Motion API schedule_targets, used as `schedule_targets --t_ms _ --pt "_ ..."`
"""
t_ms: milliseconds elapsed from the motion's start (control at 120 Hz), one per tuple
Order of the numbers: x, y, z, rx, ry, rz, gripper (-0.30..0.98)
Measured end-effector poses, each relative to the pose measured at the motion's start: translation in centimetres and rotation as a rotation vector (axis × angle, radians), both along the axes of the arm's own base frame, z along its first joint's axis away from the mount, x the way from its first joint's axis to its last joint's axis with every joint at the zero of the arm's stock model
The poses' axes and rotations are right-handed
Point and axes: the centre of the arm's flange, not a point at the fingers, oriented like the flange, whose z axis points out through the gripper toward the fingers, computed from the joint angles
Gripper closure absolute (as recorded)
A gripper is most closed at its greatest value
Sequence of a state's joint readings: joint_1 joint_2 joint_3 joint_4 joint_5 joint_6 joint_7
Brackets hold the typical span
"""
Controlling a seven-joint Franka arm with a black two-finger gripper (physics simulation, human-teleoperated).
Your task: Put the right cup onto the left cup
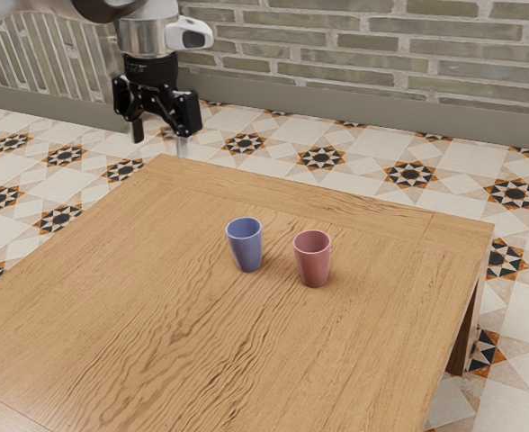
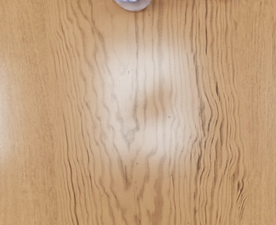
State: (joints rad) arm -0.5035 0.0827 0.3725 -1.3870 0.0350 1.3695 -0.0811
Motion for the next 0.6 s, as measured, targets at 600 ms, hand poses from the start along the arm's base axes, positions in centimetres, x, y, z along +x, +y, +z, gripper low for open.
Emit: schedule_targets --t_ms 600 --pt "13.0 -8.6 -7.5 0.047 -0.095 -0.025 0.00"
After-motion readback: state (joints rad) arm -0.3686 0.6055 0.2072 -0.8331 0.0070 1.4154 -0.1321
